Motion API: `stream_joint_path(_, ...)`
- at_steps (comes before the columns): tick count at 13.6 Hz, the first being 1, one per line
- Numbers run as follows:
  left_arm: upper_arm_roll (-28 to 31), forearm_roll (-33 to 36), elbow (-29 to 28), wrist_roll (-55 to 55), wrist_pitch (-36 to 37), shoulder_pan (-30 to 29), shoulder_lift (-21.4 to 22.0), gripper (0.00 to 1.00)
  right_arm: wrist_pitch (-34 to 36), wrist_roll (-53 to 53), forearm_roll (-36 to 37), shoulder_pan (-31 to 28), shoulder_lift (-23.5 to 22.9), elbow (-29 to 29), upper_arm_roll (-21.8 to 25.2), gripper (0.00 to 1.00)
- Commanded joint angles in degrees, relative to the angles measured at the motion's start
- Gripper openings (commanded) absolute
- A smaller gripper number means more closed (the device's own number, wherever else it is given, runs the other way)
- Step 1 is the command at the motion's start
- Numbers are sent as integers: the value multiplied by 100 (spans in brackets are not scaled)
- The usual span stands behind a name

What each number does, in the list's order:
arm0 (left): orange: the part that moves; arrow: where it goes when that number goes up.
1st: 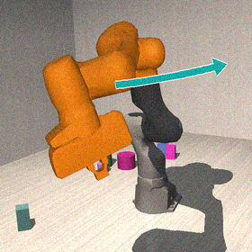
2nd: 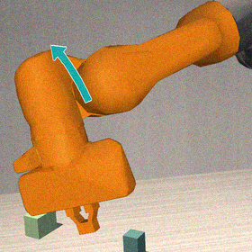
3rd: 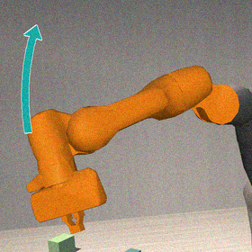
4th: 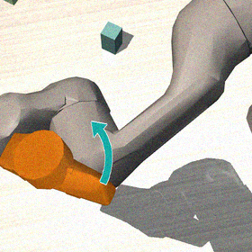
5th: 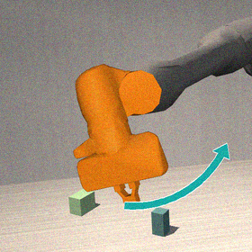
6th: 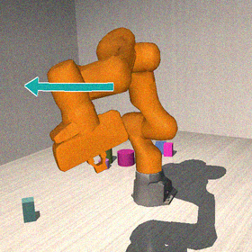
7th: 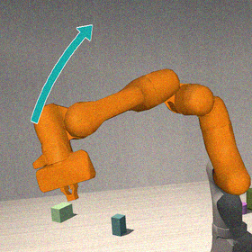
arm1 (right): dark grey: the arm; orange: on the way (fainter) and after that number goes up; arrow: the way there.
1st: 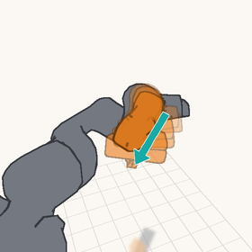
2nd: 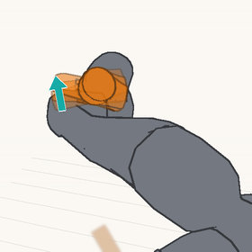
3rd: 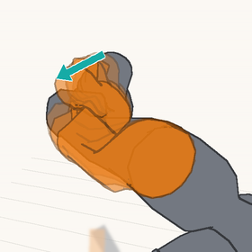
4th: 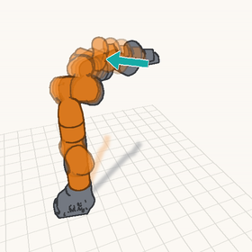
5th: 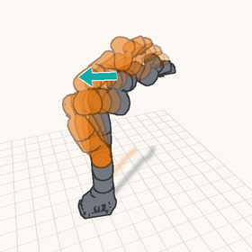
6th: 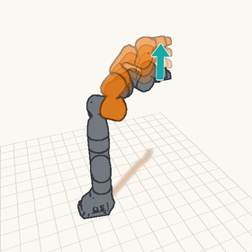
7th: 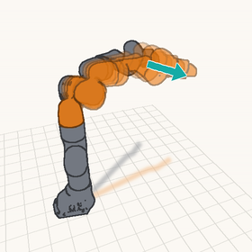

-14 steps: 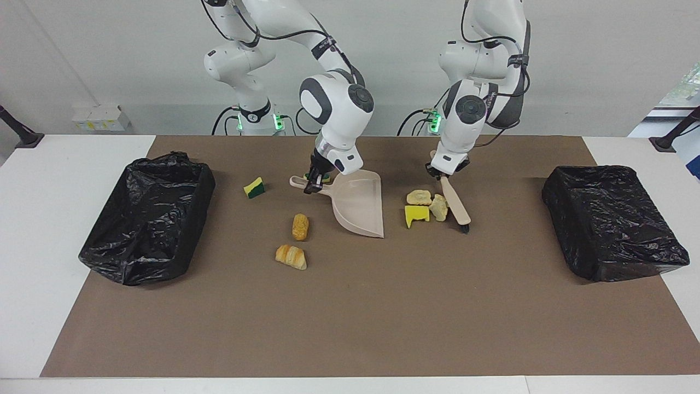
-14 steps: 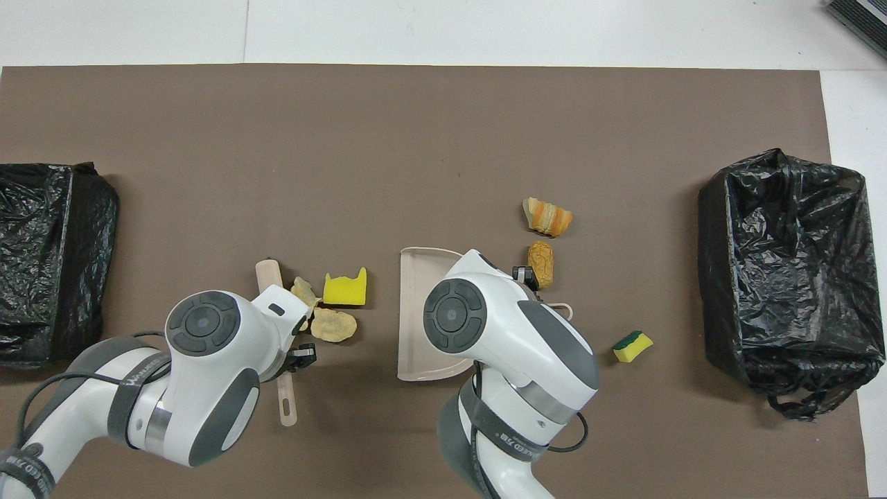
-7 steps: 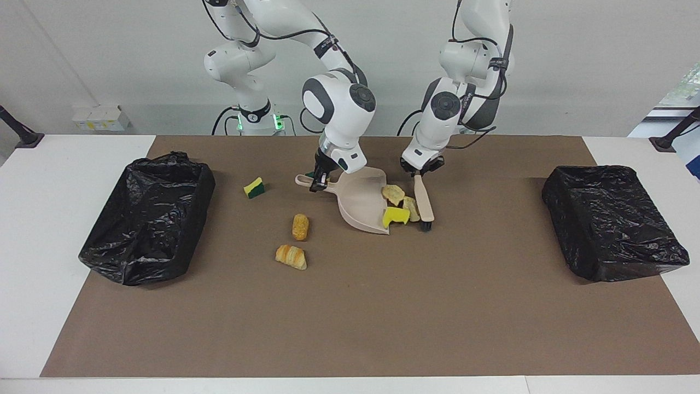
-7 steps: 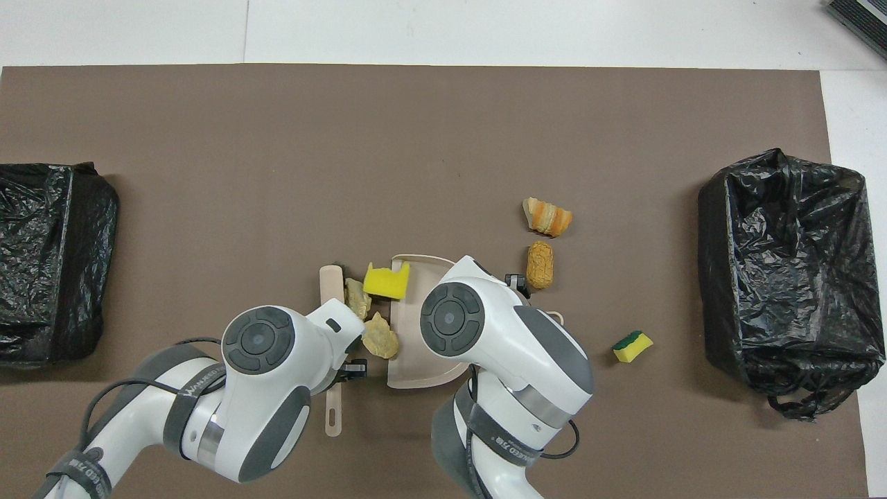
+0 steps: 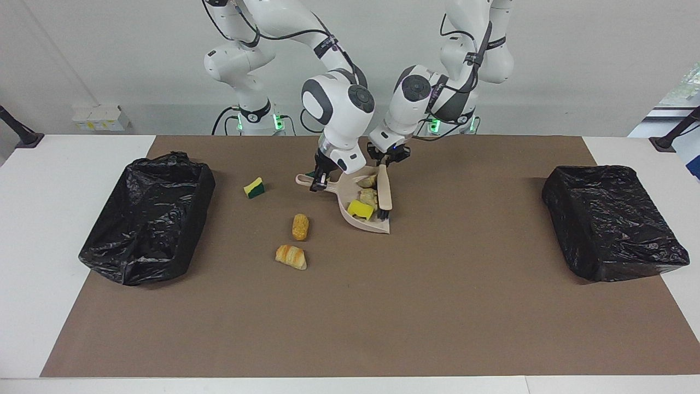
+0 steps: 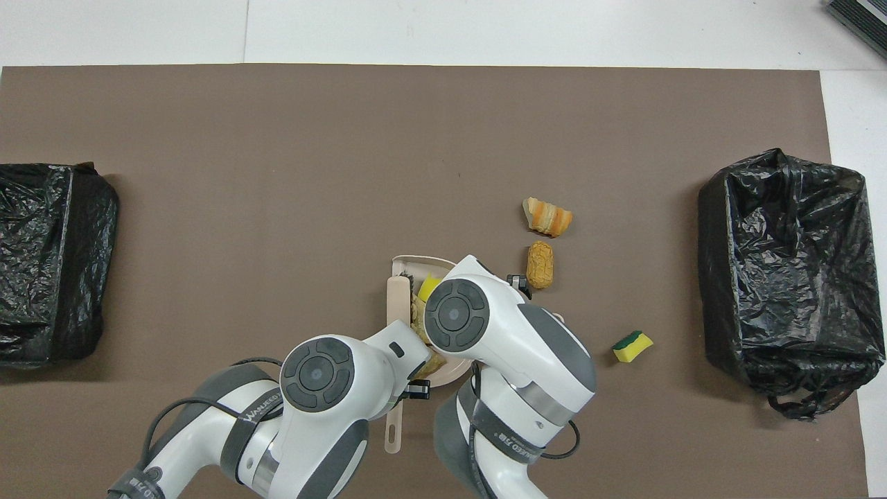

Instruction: Sweep and dump trash in bin

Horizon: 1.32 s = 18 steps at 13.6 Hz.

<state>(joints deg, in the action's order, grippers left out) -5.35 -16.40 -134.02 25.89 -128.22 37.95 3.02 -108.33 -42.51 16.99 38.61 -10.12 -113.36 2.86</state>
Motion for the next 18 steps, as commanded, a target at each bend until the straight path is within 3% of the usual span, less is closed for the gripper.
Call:
stream_joint_path(1, 86, -152, 227, -49, 112, 72, -135, 0, -127, -3, -82, -275, 107, -134, -31, 0)
stream_joint_path(5, 148, -144, 726, -58, 1077, -77, -12, 0, -267, 23, -82, -442, 334, -309, -31, 0)
stream_joint_path(8, 148, -65, 1149, -93, 1982, -429, 102, 0, -933, 15, -82, -574, 870, -1028, -31, 0)
stream_joint_path(11, 174, -4, 1194, -93, 2615, -570, 487, 0, -1435, -12, -82, -653, 1231, -1496, -31, 0)
stream_joint_path(15, 166, 225, 1185, 64, 3408, -684, 910, 0, -1262, -694, -204, -968, 1548, -1392, 13, 0)
stream_joint_path(18, 34, 225, 939, 548, 3295, -596, 1130, 0, -717, -1915, -653, -1504, 1584, -944, 31, 0)
